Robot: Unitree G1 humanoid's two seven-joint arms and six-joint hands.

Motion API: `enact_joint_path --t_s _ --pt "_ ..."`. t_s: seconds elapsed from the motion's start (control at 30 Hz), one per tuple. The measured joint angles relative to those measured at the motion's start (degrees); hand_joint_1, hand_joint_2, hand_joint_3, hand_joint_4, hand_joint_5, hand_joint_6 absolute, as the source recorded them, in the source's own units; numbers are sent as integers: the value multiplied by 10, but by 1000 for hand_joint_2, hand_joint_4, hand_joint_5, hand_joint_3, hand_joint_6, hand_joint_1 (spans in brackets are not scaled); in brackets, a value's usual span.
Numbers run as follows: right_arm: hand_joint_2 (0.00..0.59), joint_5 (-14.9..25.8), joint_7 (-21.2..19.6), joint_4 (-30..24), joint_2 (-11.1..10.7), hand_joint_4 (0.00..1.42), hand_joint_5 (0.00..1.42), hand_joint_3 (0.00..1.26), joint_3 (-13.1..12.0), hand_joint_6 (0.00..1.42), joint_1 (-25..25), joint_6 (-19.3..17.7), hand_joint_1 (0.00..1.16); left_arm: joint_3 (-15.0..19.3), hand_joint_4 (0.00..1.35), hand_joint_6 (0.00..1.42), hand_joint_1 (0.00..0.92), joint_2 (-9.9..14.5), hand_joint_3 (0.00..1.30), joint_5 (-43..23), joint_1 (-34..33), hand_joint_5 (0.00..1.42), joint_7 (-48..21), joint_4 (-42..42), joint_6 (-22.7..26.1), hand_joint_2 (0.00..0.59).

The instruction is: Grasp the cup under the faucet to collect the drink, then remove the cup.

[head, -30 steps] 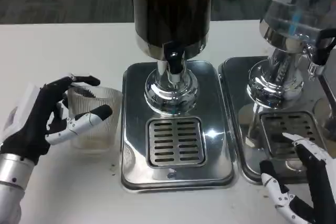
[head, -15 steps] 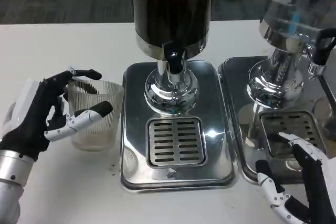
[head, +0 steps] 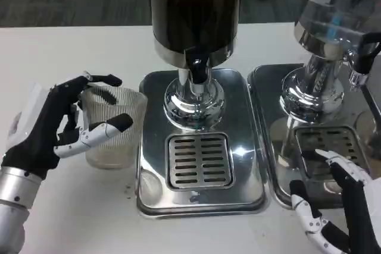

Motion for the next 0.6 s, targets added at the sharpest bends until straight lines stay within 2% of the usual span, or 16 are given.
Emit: enact_joint_path --t_s 0.33,0.6 --pt "414 0 -7 1 2 234 231 334 5 359 0 0 399 -5 752 1386 451 -3 596 5 -3 976 0 -8 -6 67" --pt "414 0 -10 1 4 234 233 335 11 348 0 0 400 -23 753 1386 451 -14 596 18 -18 976 0 -7 -6 70"
